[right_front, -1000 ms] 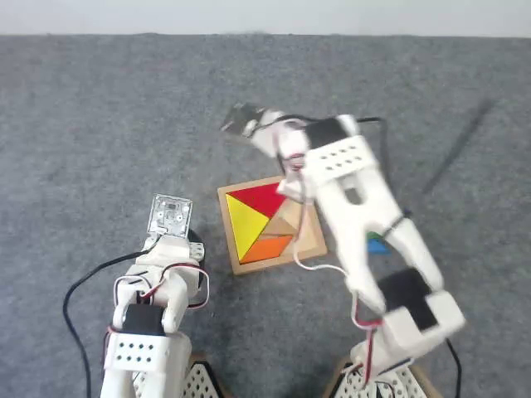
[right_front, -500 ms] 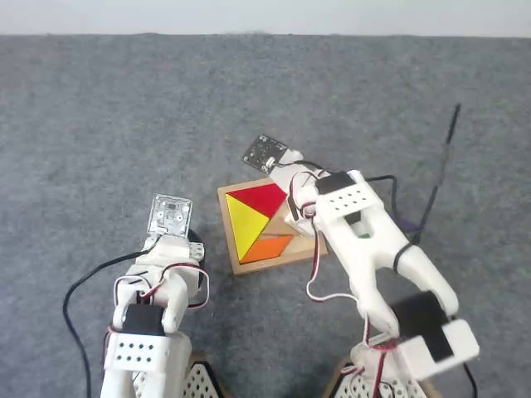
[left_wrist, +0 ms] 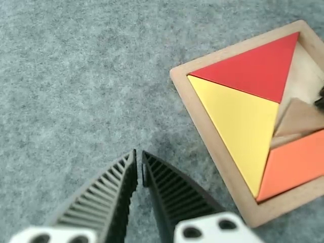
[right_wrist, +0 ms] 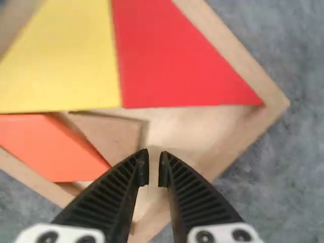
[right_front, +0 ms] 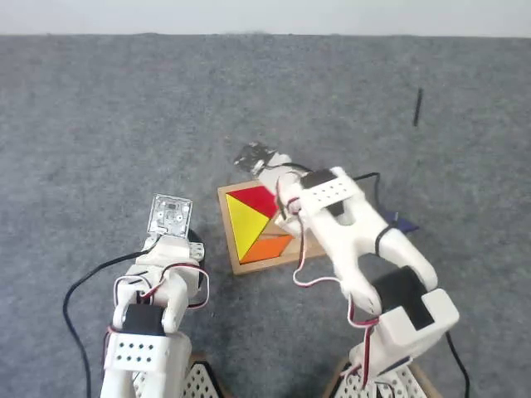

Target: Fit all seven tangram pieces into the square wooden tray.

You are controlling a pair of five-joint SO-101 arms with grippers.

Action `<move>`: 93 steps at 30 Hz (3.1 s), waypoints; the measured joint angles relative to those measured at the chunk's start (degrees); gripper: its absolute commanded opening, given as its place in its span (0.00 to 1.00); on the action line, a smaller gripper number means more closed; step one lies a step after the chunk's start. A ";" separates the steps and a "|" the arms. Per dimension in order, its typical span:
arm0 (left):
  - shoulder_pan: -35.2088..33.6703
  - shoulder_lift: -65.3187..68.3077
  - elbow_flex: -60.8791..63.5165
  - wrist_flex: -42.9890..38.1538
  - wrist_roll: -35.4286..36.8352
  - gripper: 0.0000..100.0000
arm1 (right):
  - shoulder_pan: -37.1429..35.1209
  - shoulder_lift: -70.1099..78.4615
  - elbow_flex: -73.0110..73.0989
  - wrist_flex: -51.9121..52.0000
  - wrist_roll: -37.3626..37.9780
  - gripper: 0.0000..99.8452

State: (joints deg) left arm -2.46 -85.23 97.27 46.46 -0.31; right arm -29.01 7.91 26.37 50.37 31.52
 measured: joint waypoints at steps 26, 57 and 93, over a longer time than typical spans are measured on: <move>0.00 0.00 0.00 0.00 0.00 0.02 | 8.44 -29.71 12.40 8.18 -3.34 0.13; 0.00 0.00 0.00 0.00 0.00 0.02 | 18.73 -6.42 6.15 9.76 -8.88 0.23; 0.00 0.00 0.00 0.00 0.00 0.02 | 25.41 5.45 -6.24 9.76 -12.92 0.23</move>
State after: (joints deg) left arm -2.46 -85.23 97.27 46.46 -0.31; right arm -3.60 13.36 20.13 60.13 18.59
